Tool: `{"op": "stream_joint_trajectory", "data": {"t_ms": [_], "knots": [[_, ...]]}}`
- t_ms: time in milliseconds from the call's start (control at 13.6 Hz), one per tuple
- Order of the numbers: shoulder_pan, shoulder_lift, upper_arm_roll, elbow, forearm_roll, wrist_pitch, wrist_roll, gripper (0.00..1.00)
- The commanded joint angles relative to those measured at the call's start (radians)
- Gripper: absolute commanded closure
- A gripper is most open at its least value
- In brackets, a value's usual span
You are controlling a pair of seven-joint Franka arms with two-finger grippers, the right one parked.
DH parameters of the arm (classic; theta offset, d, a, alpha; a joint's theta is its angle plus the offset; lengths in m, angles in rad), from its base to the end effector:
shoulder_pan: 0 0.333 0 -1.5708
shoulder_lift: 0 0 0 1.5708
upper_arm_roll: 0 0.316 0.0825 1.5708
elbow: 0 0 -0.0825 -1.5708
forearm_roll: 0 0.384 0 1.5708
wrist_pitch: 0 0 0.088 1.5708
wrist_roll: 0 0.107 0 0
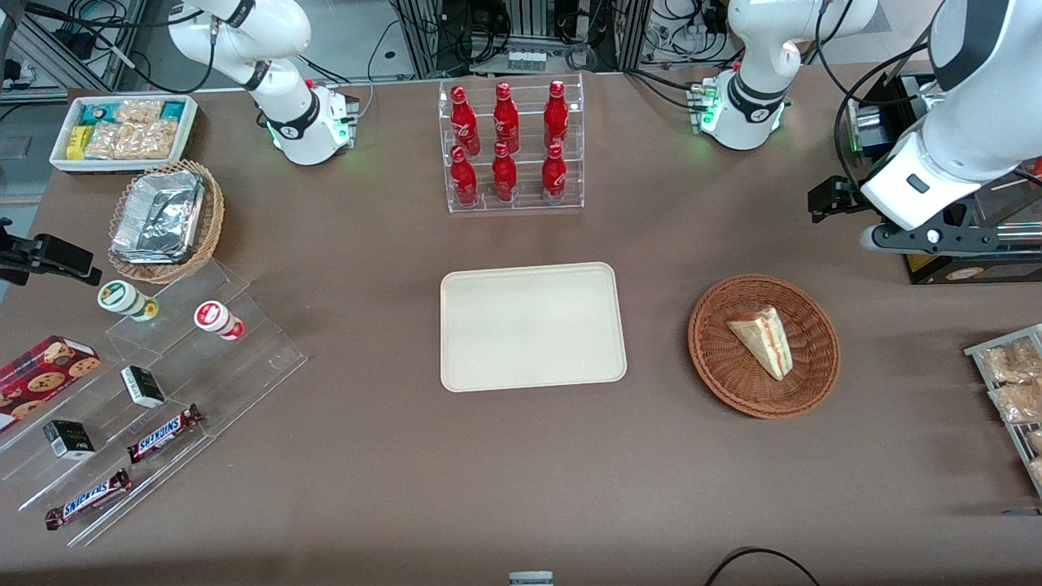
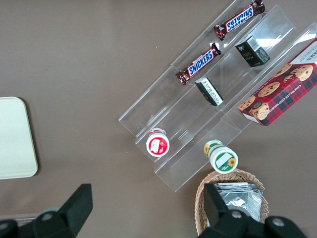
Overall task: Place sandwich from basket to tray
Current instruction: 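Move the open left gripper over the sandwich in the wicker basket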
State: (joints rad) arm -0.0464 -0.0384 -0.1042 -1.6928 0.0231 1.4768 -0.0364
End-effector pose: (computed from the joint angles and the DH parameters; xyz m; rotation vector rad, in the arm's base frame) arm 0.5219 -0.0775 0.5811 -3.0813 0.1753 0.2700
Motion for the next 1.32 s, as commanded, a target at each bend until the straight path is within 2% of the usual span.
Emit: {"op": "stream_joint_trajectory", "data": {"t_ms": [0, 441, 735, 1250], "knots": [[-0.004, -0.003, 0.006, 0.01, -0.002, -0.018, 0.021, 0.0], [0.006, 0.071, 0.003, -0.054, -0.017, 0.074, 0.029, 0.0], [0.005, 0.081, 0.005, -0.25, -0.017, 0.31, 0.029, 0.0], [0.01, 0.138, 0.006, -0.462, -0.014, 0.683, 0.012, 0.0]]}}
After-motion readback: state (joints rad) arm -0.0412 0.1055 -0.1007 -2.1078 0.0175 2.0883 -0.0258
